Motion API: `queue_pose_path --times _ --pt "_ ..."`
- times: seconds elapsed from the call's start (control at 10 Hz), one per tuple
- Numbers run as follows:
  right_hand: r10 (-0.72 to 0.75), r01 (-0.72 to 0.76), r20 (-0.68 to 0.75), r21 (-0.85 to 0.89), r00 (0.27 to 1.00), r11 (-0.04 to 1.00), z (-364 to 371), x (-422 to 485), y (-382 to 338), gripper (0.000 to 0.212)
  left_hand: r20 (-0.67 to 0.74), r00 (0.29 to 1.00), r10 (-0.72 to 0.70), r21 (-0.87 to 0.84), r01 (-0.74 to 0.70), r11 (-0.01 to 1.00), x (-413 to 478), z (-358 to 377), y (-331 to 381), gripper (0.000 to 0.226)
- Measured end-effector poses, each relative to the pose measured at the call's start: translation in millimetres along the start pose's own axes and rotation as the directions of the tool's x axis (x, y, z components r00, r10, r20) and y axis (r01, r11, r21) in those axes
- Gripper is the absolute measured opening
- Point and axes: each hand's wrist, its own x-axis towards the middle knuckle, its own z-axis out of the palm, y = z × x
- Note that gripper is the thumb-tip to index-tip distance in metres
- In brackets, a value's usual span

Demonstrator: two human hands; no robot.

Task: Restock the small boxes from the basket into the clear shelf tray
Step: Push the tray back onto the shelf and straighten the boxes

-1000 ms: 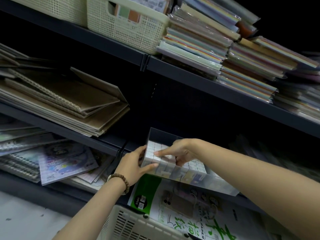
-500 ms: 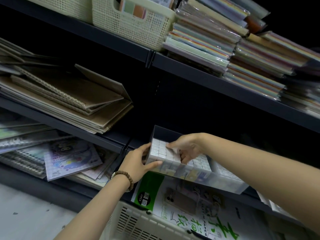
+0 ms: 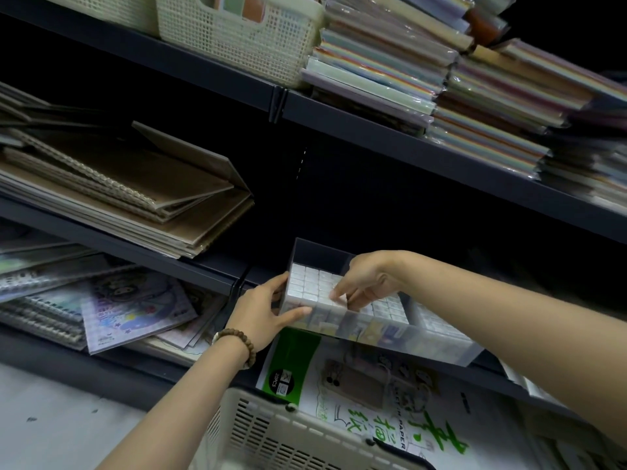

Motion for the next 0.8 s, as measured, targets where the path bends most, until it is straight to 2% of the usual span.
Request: queue_pose_path --times 0.1,0.3,0.4,0.5,0.6,0.7,0.8 --pt "-0.011 0.006 0.041 0.099 0.999 0.995 -4 -3 3 0.059 0.005 1.0 0.006 -0.019 -0.006 1.0 1 0 0 0.084" --pt "-0.074 0.071 0.031 0.096 0.997 0.993 -25 -8 3 0.055 0.011 0.999 0.03 -0.011 -0.03 0.999 3 0 2 0.077" --pt "-0.168 0.173 -0.047 0.137 0.985 0.975 -48 -28 19 0.056 0.006 0.999 0.049 0.015 -0.049 0.999 7 3 1 0.072" --pt "-0.276 0.294 -0.164 0.099 0.947 0.951 -57 -53 49 0.044 -0.018 0.999 0.042 0.022 -0.041 0.999 12 8 1 0.07" --pt "-0.39 0.473 -0.445 0.09 0.806 0.876 -50 -89 76 0.024 -0.036 0.999 0.032 0.043 -0.031 0.999 17 11 -3 0.071" --pt "-0.528 0.793 -0.657 0.183 0.538 0.581 -40 -149 101 0.02 -0.04 0.999 -0.002 0.088 0.005 0.996 20 16 0 0.074" --pt "-0.6 0.96 -0.76 0.119 0.251 0.252 -46 -212 122 0.028 -0.081 0.997 -0.015 0.131 0.025 0.991 18 25 4 0.074"
